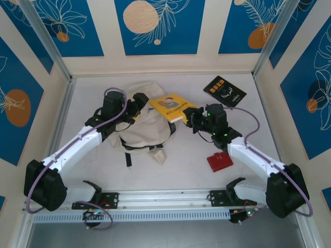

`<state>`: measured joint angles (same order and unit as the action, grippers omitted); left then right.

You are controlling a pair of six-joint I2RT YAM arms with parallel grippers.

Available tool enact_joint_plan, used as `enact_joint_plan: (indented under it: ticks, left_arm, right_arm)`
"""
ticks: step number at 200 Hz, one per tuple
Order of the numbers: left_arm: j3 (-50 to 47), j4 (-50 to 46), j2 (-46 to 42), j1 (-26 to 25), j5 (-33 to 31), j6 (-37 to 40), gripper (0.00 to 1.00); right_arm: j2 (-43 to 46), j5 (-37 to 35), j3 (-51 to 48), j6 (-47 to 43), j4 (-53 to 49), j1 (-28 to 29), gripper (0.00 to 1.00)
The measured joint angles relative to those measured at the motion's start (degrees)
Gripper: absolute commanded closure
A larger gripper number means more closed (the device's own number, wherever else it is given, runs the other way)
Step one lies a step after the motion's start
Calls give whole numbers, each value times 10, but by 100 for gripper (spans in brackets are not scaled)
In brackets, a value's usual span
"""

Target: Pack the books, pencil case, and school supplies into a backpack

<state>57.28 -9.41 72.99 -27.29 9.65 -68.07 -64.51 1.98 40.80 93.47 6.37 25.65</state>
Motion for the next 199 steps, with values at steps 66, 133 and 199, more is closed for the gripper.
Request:
enact_joint_plan:
  ticks: [66, 133, 199]
  left_arm:
    - [115, -255, 57, -12, -30, 264, 20]
    - [235, -412, 196, -132, -124, 423, 19]
    - [309, -493, 342, -202, -169, 477, 20]
  right_arm:
    - [93, -17, 80, -184, -276, -108, 100]
    - [124, -20, 99, -275, -408, -153, 100]
    - [142, -17, 90, -284, -434, -167, 100]
